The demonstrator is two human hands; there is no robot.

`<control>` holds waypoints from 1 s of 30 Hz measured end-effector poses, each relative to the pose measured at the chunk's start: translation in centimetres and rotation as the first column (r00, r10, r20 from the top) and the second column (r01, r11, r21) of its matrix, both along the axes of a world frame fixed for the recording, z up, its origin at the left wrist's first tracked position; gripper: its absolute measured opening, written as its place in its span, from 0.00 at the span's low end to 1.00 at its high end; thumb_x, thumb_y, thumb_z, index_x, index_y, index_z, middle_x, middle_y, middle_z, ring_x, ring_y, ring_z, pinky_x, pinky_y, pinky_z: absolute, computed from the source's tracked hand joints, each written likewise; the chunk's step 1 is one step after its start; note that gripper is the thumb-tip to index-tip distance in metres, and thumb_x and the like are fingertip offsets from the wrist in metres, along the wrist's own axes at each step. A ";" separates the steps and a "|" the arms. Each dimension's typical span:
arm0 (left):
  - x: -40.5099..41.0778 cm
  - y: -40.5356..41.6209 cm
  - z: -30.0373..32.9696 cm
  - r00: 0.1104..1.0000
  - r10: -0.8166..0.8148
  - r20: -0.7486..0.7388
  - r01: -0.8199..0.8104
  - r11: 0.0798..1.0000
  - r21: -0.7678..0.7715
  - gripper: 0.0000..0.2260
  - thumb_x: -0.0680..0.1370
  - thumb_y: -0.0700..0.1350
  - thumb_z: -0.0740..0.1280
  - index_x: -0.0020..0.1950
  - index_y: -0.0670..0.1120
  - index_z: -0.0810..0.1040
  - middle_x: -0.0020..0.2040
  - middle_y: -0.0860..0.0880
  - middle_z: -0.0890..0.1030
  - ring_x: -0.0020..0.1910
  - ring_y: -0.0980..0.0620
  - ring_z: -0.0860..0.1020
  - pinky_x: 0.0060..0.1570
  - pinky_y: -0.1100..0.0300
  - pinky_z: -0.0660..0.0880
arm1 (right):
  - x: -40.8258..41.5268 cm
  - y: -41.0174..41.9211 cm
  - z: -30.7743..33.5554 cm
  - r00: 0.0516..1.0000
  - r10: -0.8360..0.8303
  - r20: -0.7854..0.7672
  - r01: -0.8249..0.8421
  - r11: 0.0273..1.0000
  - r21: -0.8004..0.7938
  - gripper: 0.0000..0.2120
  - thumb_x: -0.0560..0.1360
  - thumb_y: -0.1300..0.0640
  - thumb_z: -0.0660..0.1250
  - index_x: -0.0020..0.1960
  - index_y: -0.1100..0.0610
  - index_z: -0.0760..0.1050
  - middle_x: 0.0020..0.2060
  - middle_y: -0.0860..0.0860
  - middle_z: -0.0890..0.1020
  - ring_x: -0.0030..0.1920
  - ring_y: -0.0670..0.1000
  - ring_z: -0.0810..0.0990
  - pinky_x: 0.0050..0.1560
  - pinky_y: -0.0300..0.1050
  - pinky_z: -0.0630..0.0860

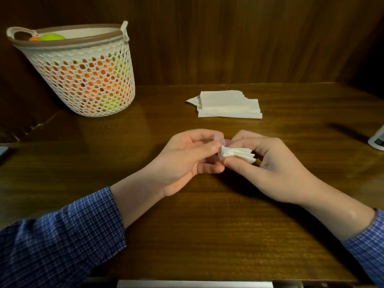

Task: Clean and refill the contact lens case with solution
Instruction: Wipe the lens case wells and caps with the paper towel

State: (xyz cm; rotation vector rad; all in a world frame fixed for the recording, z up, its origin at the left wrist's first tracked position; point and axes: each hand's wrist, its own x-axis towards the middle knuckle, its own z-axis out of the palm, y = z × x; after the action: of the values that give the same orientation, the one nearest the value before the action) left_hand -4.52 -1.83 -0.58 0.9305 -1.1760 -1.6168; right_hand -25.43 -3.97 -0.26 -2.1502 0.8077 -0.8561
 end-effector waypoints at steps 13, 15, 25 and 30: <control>-0.7 0.5 -0.9 0.928 0.310 0.208 -0.196 0.878 -0.436 0.14 0.78 0.33 0.71 0.62 0.44 0.79 0.51 0.47 0.84 0.49 0.46 0.87 0.41 0.54 0.85 | 0.3 -0.5 -0.1 0.984 0.000 0.177 -0.080 0.894 0.442 0.10 0.76 0.49 0.71 0.46 0.53 0.87 0.35 0.53 0.82 0.35 0.49 0.76 0.35 0.38 0.72; -0.8 0.7 -1.1 0.914 0.338 0.224 -0.177 0.829 -0.530 0.14 0.79 0.32 0.71 0.63 0.41 0.77 0.50 0.46 0.83 0.50 0.46 0.87 0.42 0.52 0.86 | 0.3 -0.7 -0.1 0.981 -0.011 0.196 -0.090 0.862 0.499 0.10 0.75 0.48 0.72 0.46 0.54 0.87 0.37 0.55 0.81 0.37 0.50 0.74 0.36 0.40 0.72; 0.3 -0.3 0.5 0.995 0.014 -0.102 -0.003 0.995 0.105 0.14 0.82 0.41 0.66 0.66 0.36 0.77 0.45 0.45 0.83 0.42 0.53 0.82 0.41 0.62 0.81 | -0.7 -1.1 0.6 0.958 -0.034 0.286 -0.061 0.946 0.318 0.08 0.76 0.53 0.72 0.50 0.56 0.86 0.42 0.56 0.83 0.44 0.50 0.78 0.45 0.45 0.76; 0.4 -0.3 0.6 0.952 -0.154 -0.265 0.219 0.947 0.236 0.13 0.83 0.43 0.66 0.66 0.40 0.78 0.47 0.45 0.81 0.41 0.53 0.82 0.42 0.63 0.83 | -0.8 -0.8 0.2 0.987 -0.015 0.163 0.052 0.972 -0.230 0.09 0.77 0.60 0.71 0.55 0.54 0.84 0.48 0.51 0.84 0.50 0.54 0.82 0.49 0.44 0.80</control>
State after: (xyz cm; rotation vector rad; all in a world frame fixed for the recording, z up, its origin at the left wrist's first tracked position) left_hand -4.12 -2.13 0.07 0.7702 -0.9154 -2.0161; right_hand -26.23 -4.76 -0.01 -2.2384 0.6915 -1.1769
